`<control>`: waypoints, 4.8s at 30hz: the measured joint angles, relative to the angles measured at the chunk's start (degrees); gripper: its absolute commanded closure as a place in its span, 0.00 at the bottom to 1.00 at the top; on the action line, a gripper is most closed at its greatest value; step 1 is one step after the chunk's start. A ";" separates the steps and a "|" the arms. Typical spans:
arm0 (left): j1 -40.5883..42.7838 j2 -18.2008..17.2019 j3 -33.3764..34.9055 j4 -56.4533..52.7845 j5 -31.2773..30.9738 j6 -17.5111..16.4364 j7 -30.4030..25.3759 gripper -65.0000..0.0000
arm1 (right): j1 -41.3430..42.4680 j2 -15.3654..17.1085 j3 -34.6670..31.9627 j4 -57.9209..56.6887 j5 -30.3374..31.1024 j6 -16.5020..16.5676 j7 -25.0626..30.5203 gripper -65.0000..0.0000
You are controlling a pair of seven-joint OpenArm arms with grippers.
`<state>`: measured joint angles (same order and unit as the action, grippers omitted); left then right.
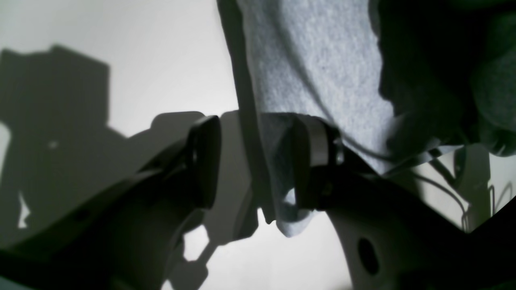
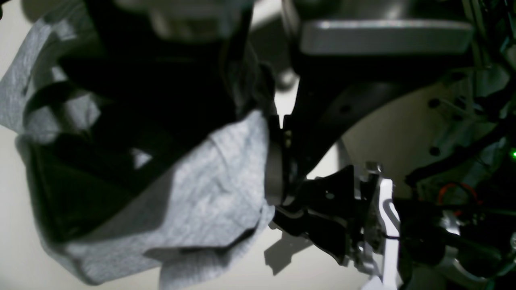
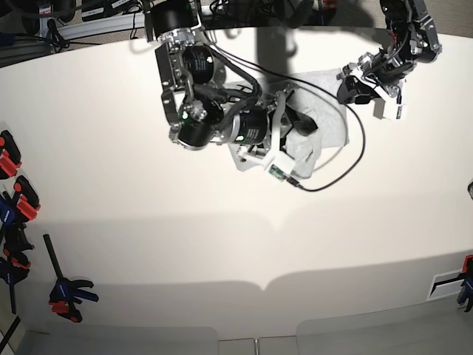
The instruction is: Fold the T-shirt properly
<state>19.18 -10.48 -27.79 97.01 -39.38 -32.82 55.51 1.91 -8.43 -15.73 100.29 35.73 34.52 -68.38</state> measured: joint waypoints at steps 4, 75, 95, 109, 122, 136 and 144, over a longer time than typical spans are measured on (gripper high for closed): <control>0.04 -2.40 0.04 1.44 -1.95 1.01 6.01 0.59 | 0.02 0.00 -1.07 0.00 -0.20 -0.02 2.21 1.00; -0.50 -2.21 18.73 19.56 -15.82 -0.81 7.48 0.59 | 4.76 10.23 34.82 -4.98 -3.80 2.73 6.43 0.50; -8.20 -5.46 18.71 9.03 3.50 5.11 6.19 0.59 | 4.76 10.47 35.28 -4.98 -0.57 2.75 4.87 0.50; -8.33 -19.28 18.80 3.91 9.25 8.22 0.81 0.59 | 4.76 10.47 35.28 -4.98 -0.50 2.73 4.90 0.50; -8.41 -25.38 18.80 3.98 18.95 21.88 -1.03 0.59 | 4.74 10.51 34.27 -4.98 9.33 2.78 2.01 0.50; 2.56 -14.29 18.67 27.63 11.82 20.74 4.42 0.59 | 5.33 10.84 9.18 -5.09 5.49 2.75 12.07 0.50; 16.79 -7.37 18.80 26.97 2.14 12.70 -0.42 0.59 | 11.96 7.69 1.03 -14.56 -2.97 -2.89 15.08 0.51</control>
<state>35.97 -17.85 -8.99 123.98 -37.23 -20.12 55.09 13.87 -0.73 -14.70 85.73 32.75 31.64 -53.30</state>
